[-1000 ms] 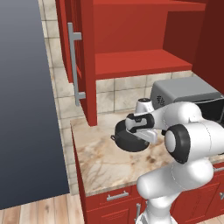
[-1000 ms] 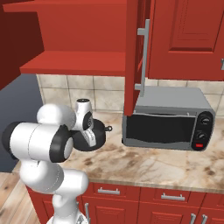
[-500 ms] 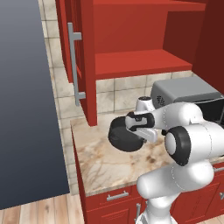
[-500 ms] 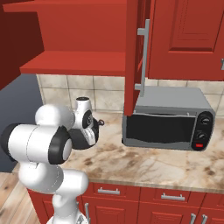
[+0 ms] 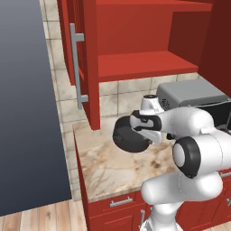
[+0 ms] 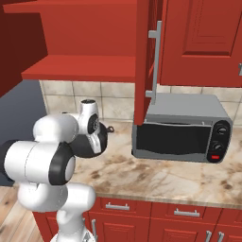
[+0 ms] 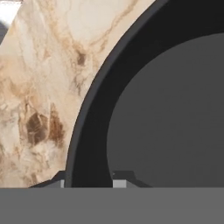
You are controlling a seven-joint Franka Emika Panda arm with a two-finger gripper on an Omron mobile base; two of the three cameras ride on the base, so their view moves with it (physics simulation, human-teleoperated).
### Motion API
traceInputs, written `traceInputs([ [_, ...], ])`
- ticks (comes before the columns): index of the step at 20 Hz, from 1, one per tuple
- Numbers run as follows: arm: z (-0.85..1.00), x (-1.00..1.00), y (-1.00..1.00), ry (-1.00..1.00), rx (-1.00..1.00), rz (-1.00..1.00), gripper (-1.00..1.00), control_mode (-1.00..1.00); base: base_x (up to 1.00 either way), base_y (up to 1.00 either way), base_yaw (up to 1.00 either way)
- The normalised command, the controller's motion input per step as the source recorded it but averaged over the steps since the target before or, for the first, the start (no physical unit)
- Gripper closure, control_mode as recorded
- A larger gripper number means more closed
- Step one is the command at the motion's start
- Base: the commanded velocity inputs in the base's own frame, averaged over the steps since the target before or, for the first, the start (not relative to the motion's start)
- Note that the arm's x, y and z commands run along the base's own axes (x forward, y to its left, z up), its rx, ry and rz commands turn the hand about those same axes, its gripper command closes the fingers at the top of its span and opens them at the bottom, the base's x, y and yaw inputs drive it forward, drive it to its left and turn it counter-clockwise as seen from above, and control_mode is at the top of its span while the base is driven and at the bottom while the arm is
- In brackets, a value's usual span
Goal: Pick the kettle from the cabinet and place it on a stove burner. Then pick the pot from the counter and place it on another stove burner. Finally, turn both burners on.
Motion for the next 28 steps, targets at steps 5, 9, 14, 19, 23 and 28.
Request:
traceInputs([
  [5, 0.33, -0.11, 0.0, 0.0, 0.0, -0.08, 1.0, -1.0, 0.0, 0.0, 0.0],
  [9, 0.32, -0.1, 0.0, 0.0, 0.0, -0.08, 1.0, -1.0, 0.0, 0.0, 0.0],
  [14, 0.37, -0.12, 0.0, 0.0, 0.0, -0.08, 1.0, -1.0, 0.0, 0.0, 0.0],
  [19, 0.4, -0.16, 0.0, 0.0, -0.01, -0.09, 1.0, -1.0, 0.0, 0.0, 0.0],
  [23, 0.31, -0.23, 0.0, 0.0, 0.0, -0.09, 1.0, -1.0, 0.0, 0.0, 0.0],
  [28, 0.28, -0.26, 0.0, 0.0, 0.0, -0.09, 1.0, -1.0, 0.0, 0.0, 0.0],
])
